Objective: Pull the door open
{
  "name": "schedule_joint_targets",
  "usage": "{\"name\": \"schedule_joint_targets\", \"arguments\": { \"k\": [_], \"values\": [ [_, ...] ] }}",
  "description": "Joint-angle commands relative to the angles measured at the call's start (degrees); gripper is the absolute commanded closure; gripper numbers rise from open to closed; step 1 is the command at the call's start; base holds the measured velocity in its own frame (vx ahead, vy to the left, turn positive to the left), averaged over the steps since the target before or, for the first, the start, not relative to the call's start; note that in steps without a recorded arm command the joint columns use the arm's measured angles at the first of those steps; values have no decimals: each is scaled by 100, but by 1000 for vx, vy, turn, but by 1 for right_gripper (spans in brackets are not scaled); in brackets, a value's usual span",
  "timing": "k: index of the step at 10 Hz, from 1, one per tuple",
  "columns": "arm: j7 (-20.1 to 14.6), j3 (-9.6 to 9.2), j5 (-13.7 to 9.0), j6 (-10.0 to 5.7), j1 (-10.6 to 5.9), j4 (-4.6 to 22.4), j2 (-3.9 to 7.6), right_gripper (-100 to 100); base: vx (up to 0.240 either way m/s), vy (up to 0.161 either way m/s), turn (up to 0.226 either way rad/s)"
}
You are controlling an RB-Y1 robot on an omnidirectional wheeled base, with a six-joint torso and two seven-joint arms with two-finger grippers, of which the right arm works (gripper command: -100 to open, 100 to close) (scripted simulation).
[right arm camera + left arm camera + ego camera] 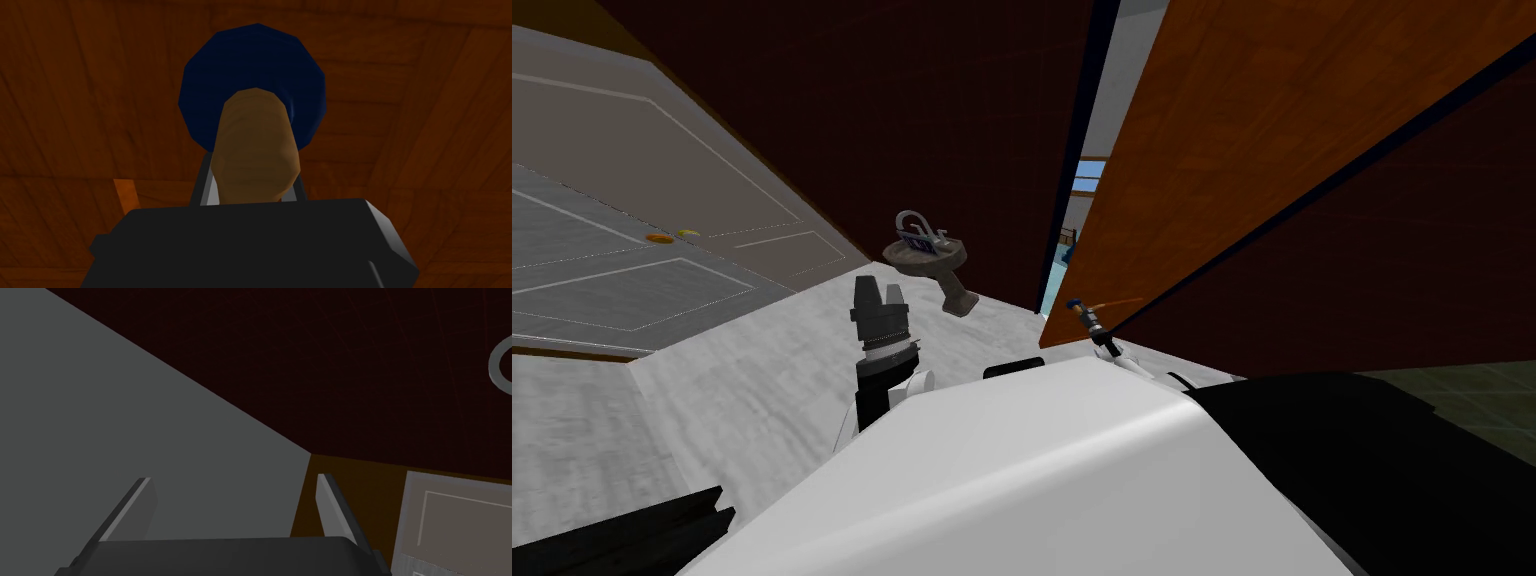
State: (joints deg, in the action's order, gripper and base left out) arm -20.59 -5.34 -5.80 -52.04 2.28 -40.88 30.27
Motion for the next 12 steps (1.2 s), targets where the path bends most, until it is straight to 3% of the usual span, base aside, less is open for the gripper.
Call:
{"name": "schedule_joint_targets", "arguments": {
  "k": [1, 5, 6, 12],
  "values": [
    [-100, -73, 20, -174, 163, -84, 116, 100, -184, -89, 136],
    [-283, -213, 56, -482, 359, -96, 301, 100, -174, -67, 87],
    [-251, -210, 58, -406, 341, -119, 249, 100, -70, -14, 11],
    [-409, -333, 58, -912, 504, 99, 438, 100, -204, -91, 177]
  ]
}}
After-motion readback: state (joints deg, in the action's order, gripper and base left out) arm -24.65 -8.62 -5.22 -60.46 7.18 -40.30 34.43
